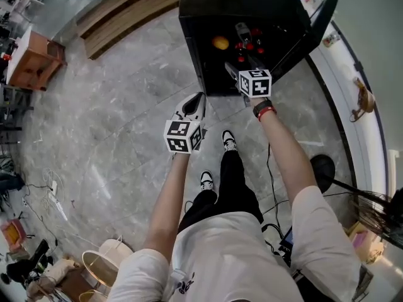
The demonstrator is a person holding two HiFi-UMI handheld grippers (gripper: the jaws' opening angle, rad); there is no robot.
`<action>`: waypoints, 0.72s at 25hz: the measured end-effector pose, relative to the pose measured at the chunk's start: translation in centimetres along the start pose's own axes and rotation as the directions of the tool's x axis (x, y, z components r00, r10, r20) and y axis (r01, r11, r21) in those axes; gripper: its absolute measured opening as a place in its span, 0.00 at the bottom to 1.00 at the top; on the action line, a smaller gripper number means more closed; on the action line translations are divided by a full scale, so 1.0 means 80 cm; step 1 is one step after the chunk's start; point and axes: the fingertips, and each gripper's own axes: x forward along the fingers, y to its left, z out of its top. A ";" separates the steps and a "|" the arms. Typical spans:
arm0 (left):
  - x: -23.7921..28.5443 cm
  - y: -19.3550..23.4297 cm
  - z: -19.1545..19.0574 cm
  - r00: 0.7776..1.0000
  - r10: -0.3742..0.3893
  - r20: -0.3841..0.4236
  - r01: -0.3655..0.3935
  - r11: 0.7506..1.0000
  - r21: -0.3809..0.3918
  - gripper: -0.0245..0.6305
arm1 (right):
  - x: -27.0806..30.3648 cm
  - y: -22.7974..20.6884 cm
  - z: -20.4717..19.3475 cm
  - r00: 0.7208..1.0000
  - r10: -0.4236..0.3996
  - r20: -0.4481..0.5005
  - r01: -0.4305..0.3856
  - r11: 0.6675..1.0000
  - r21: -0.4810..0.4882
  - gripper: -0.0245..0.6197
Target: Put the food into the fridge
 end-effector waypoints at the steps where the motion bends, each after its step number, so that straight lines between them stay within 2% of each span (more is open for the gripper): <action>1: -0.007 -0.003 0.006 1.000 0.002 0.000 -0.002 1.000 0.019 0.07 | -0.013 0.004 0.006 1.000 -0.003 0.007 0.003 1.000 -0.006 0.67; 5: -0.033 -0.016 0.032 1.000 -0.003 0.010 0.002 0.998 0.065 0.07 | -0.066 0.021 0.023 1.000 -0.015 0.027 0.016 1.000 -0.008 0.65; 18: -0.114 -0.054 0.083 0.998 -0.034 0.060 0.027 0.993 0.112 0.07 | -0.219 0.075 0.048 0.997 -0.050 0.056 0.048 0.998 0.042 0.55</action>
